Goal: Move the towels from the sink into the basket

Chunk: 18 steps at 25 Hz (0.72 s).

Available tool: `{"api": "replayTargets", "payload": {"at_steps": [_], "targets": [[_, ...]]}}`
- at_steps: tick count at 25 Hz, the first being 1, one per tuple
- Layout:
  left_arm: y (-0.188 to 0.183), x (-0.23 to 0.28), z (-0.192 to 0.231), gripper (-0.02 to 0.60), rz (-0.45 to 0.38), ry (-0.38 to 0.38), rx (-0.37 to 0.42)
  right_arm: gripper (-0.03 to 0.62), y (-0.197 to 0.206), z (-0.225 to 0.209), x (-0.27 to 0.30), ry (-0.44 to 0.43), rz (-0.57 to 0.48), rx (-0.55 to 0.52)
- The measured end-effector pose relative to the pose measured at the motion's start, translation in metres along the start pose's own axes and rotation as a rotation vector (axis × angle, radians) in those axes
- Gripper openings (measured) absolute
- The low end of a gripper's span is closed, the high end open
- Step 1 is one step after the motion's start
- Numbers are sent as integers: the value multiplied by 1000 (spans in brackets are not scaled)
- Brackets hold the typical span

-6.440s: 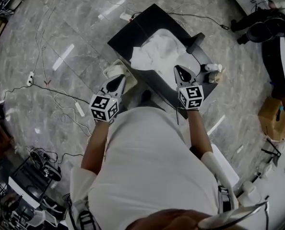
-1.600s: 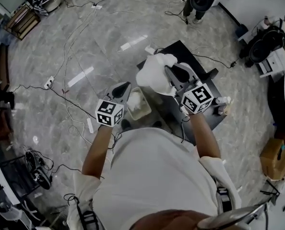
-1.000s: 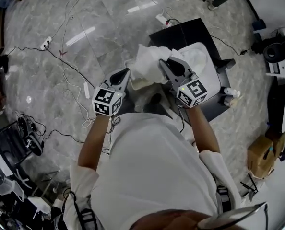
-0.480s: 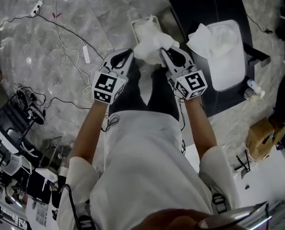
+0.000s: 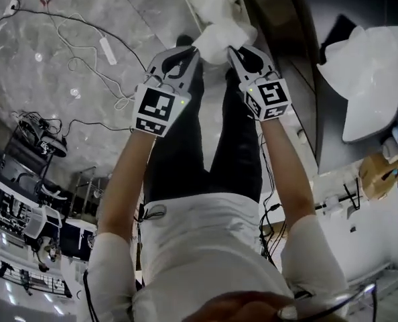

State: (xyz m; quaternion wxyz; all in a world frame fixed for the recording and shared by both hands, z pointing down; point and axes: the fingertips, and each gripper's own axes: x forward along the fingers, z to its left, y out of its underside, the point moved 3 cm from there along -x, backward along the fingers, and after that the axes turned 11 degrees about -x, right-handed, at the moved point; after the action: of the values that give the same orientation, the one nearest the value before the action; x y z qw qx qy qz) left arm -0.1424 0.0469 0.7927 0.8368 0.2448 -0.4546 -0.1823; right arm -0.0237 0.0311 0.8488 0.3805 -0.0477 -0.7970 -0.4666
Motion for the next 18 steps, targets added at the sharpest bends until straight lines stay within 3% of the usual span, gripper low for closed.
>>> {"api": "replayTargets", "payload": {"at_steps": [5, 10, 12, 18], "targets": [[62, 71, 23, 12, 82, 49, 1, 55, 93, -32, 78, 50, 115, 31], [93, 111, 38, 12, 133, 65, -2, 93, 165, -71, 135, 162, 290, 46], [99, 118, 44, 12, 147, 69, -8, 168, 181, -79, 146, 169, 333, 72], [103, 124, 54, 12, 154, 60, -45, 190, 171, -74, 148, 111, 330, 25]]}}
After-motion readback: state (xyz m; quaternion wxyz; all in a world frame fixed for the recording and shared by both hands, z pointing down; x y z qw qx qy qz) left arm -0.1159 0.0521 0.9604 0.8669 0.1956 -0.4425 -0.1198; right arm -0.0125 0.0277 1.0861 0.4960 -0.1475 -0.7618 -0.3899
